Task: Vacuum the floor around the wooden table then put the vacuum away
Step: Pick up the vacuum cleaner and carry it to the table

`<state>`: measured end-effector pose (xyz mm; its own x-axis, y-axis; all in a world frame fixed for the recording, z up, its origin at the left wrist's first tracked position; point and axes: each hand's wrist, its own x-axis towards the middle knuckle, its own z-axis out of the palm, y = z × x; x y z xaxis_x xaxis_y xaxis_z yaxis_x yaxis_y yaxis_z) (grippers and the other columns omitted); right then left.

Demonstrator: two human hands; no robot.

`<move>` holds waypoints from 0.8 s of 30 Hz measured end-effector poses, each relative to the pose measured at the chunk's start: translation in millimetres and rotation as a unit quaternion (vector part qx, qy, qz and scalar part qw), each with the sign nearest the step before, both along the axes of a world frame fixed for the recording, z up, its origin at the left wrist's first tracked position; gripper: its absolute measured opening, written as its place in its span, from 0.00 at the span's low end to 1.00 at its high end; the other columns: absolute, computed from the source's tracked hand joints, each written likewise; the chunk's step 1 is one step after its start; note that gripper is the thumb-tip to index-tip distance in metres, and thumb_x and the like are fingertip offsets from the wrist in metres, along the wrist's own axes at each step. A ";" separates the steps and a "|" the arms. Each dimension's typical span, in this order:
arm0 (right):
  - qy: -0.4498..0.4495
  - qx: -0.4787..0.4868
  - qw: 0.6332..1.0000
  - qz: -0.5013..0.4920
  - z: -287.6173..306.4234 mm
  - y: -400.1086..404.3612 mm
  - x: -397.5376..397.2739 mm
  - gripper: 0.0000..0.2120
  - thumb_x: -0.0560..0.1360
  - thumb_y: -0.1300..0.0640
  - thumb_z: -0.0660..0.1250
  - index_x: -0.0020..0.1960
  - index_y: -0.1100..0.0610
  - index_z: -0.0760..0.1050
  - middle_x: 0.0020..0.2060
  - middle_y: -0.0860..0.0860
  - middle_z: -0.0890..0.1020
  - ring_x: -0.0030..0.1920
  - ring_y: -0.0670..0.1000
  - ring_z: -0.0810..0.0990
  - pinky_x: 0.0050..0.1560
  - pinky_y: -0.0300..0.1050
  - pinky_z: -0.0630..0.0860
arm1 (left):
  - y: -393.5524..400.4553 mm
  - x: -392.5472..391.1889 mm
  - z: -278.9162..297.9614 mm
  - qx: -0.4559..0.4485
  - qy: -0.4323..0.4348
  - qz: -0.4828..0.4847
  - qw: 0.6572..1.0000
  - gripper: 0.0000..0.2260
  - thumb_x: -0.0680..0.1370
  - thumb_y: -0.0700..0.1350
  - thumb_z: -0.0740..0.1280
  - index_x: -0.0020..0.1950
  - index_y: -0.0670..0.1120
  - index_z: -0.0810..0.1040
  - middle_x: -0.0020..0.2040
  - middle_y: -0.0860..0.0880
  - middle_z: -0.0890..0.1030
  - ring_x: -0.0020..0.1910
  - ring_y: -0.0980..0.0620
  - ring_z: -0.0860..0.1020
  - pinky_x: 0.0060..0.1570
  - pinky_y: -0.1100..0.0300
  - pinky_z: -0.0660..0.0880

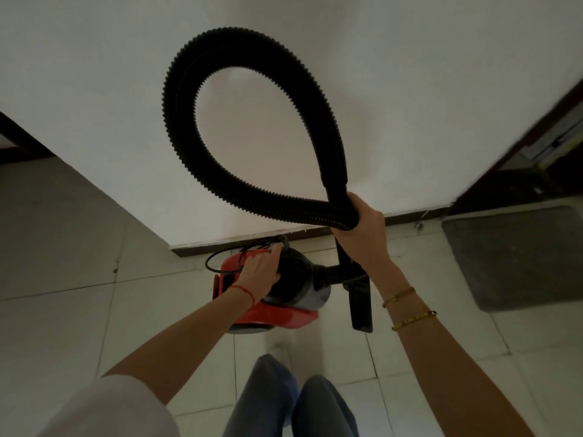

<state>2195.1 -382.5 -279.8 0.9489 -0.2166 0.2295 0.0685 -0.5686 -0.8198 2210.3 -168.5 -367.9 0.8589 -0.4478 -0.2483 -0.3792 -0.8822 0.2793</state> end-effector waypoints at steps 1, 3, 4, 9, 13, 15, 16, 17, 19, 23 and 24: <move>0.000 0.002 1.000 -0.008 23.2 -2.4 -11.6 0.18 0.69 0.60 0.72 0.58 0.55 0.77 0.39 0.45 0.81 0.39 0.46 0.80 0.41 0.43 0.79 | -1.9 -8.5 22.6 -0.001 0.005 -0.004 1.000 0.27 0.78 0.44 0.65 0.74 0.45 0.58 0.58 0.46 0.78 0.56 0.47 0.77 0.58 0.54 0.74; -0.002 0.002 1.000 -0.023 63.8 -7.6 -33.7 0.18 0.69 0.61 0.72 0.59 0.54 0.76 0.40 0.47 0.82 0.41 0.47 0.81 0.43 0.46 0.80 | -5.3 -24.6 61.4 -0.005 -0.001 -0.012 1.000 0.28 0.78 0.44 0.65 0.74 0.45 0.57 0.58 0.46 0.78 0.56 0.47 0.77 0.59 0.54 0.73; 0.001 -0.001 1.000 -0.031 81.7 -10.0 -44.7 0.19 0.69 0.61 0.72 0.60 0.54 0.76 0.41 0.47 0.82 0.41 0.48 0.81 0.44 0.47 0.80 | -6.8 -33.0 79.5 -0.005 -0.003 -0.020 1.000 0.29 0.78 0.44 0.65 0.75 0.46 0.56 0.58 0.46 0.78 0.56 0.47 0.77 0.59 0.54 0.73; 0.015 -0.015 0.997 -0.074 146.2 -14.5 -98.7 0.20 0.69 0.63 0.72 0.60 0.54 0.76 0.39 0.43 0.81 0.41 0.46 0.81 0.45 0.45 0.80 | -9.9 -66.1 139.6 -0.027 0.006 -0.059 0.998 0.29 0.77 0.43 0.66 0.74 0.46 0.57 0.54 0.48 0.80 0.53 0.49 0.79 0.56 0.56 0.74; 0.014 -0.029 0.993 -0.110 169.8 -13.0 -138.4 0.20 0.69 0.61 0.72 0.60 0.54 0.76 0.39 0.44 0.81 0.41 0.47 0.81 0.45 0.47 0.80 | -14.2 -87.5 164.4 -0.036 0.020 -0.097 0.994 0.29 0.78 0.43 0.65 0.75 0.47 0.56 0.56 0.47 0.79 0.55 0.49 0.78 0.57 0.57 0.73; 0.015 -0.036 0.990 -0.136 173.9 -10.7 -157.2 0.18 0.69 0.61 0.71 0.59 0.54 0.77 0.40 0.47 0.83 0.42 0.48 0.82 0.46 0.50 0.80 | -14.8 -96.3 170.2 -0.040 0.027 -0.121 0.991 0.29 0.77 0.43 0.65 0.75 0.47 0.57 0.56 0.47 0.78 0.55 0.48 0.78 0.58 0.56 0.73; 0.016 -0.035 0.988 -0.151 175.5 -9.3 -166.5 0.18 0.69 0.60 0.71 0.58 0.54 0.77 0.40 0.47 0.83 0.42 0.48 0.82 0.46 0.50 0.80 | -15.5 -99.3 171.9 -0.042 0.030 -0.133 0.990 0.29 0.77 0.43 0.66 0.75 0.47 0.57 0.57 0.46 0.78 0.55 0.48 0.78 0.58 0.55 0.73; 0.016 -0.030 0.985 -0.167 177.2 -7.5 -176.3 0.17 0.69 0.60 0.71 0.58 0.53 0.77 0.40 0.46 0.83 0.42 0.47 0.82 0.46 0.51 0.80 | -16.3 -102.3 172.8 -0.043 0.031 -0.145 0.988 0.29 0.77 0.43 0.66 0.75 0.47 0.58 0.57 0.46 0.78 0.56 0.47 0.77 0.58 0.55 0.73; 0.003 -0.023 0.982 -0.189 180.4 -3.0 -196.4 0.16 0.69 0.60 0.71 0.56 0.51 0.76 0.39 0.44 0.82 0.40 0.46 0.81 0.44 0.50 0.80 | -17.9 -108.3 173.8 -0.046 0.031 -0.172 0.984 0.28 0.76 0.42 0.67 0.74 0.46 0.59 0.56 0.46 0.79 0.55 0.47 0.78 0.57 0.55 0.75; -0.017 -0.045 0.968 -0.247 182.1 5.3 -240.6 0.15 0.68 0.58 0.71 0.53 0.48 0.76 0.37 0.43 0.80 0.38 0.45 0.80 0.41 0.50 0.78 | -26.9 -121.0 173.9 -0.051 0.034 -0.237 0.970 0.25 0.75 0.41 0.67 0.70 0.46 0.63 0.50 0.48 0.80 0.49 0.49 0.79 0.50 0.55 0.77; -0.016 -0.046 0.963 -0.267 181.8 7.9 -253.0 0.15 0.67 0.58 0.71 0.52 0.49 0.76 0.37 0.44 0.80 0.38 0.45 0.80 0.41 0.49 0.78 | -30.9 -124.9 173.7 -0.051 0.039 -0.255 0.965 0.25 0.75 0.41 0.66 0.70 0.46 0.63 0.50 0.47 0.80 0.49 0.48 0.79 0.50 0.55 0.77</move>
<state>1942.1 -374.7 -98.0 0.7003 -0.6489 0.2975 -0.2296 -0.5994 -0.7669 2085.4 -199.4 -194.2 0.5005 -0.8330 -0.2358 -0.7312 -0.5525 0.4001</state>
